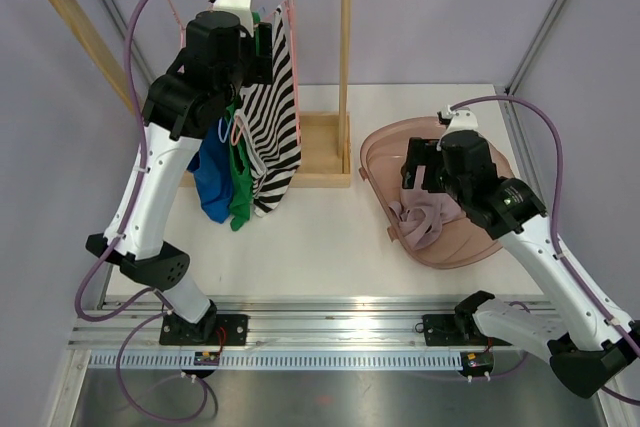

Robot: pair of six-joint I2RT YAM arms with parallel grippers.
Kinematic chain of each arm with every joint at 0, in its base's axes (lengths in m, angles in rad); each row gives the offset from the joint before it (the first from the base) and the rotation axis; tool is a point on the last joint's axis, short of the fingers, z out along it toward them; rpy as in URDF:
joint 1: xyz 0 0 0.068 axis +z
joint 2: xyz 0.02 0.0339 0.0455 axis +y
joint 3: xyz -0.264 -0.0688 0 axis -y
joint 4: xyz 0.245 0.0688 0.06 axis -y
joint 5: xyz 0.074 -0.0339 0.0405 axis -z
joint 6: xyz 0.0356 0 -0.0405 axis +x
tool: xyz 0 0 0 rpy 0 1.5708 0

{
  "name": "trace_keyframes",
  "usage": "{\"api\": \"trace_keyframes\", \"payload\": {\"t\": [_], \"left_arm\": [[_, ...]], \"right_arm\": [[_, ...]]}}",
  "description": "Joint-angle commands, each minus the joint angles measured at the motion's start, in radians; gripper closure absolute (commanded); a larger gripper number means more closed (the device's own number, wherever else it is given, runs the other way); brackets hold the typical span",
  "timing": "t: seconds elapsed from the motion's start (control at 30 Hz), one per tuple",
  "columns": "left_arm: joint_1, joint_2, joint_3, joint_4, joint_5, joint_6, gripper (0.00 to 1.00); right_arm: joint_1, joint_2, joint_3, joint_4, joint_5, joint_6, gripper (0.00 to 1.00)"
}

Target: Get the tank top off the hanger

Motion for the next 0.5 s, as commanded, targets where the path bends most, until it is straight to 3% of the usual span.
{"api": "trace_keyframes", "payload": {"t": [0.0,0.17,0.33,0.47], "left_arm": [[-0.001,-0.005,0.022,0.05,0.024,0.035,0.25],[-0.007,-0.013,0.016,0.053,-0.025,0.05,0.27],[-0.011,-0.059,-0.004,0.082,-0.066,0.065,0.13],[-0.03,-0.098,-0.002,0.082,-0.059,0.074,0.11]], "right_arm": [[-0.003,-0.003,-0.001,0.057,-0.055,0.009,0.07],[-0.003,0.017,-0.009,0.074,-0.078,0.01,0.08],[-0.002,0.035,-0.004,0.083,-0.104,0.007,0.08],[-0.003,0.04,-0.003,0.082,-0.107,0.001,0.08]]}}
